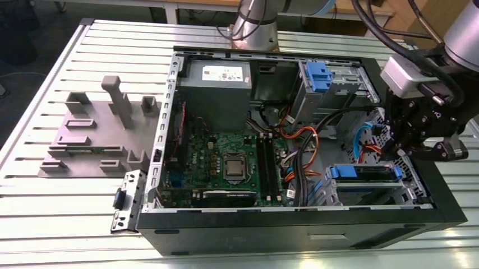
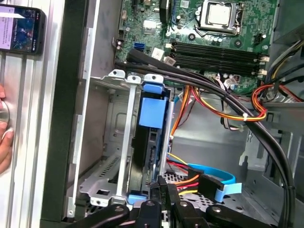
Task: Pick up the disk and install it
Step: 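Insert the first disk wire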
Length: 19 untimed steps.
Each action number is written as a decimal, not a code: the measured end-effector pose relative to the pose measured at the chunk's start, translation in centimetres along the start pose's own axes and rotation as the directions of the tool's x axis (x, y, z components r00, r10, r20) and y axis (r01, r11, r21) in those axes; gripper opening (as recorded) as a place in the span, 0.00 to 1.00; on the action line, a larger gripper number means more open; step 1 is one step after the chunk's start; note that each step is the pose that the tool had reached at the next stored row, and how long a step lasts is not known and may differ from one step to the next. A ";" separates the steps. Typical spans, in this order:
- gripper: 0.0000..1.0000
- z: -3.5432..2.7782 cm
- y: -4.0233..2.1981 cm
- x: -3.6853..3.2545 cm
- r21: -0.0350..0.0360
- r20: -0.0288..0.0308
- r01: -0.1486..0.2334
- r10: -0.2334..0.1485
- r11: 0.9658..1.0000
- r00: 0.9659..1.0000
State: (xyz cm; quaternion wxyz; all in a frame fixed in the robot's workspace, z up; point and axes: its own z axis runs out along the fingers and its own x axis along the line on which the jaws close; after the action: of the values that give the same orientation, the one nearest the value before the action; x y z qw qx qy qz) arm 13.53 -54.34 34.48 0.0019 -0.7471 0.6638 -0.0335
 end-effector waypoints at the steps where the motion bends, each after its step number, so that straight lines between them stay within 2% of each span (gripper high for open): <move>1: 0.17 0.00 0.18 0.03 0.004 0.000 0.000 0.000 1.000 1.000; 3: 0.17 0.00 0.54 0.07 0.012 -0.001 -0.001 0.001 1.000 1.000; 5: 0.17 -0.01 0.71 0.09 0.016 -0.002 -0.001 0.001 1.000 1.000; 19: 0.17 -0.02 0.81 0.11 0.021 -0.002 -0.001 0.001 1.000 1.000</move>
State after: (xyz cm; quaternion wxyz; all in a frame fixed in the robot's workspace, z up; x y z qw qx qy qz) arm 12.74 -54.54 34.46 0.0089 -0.7468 0.6638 -0.0412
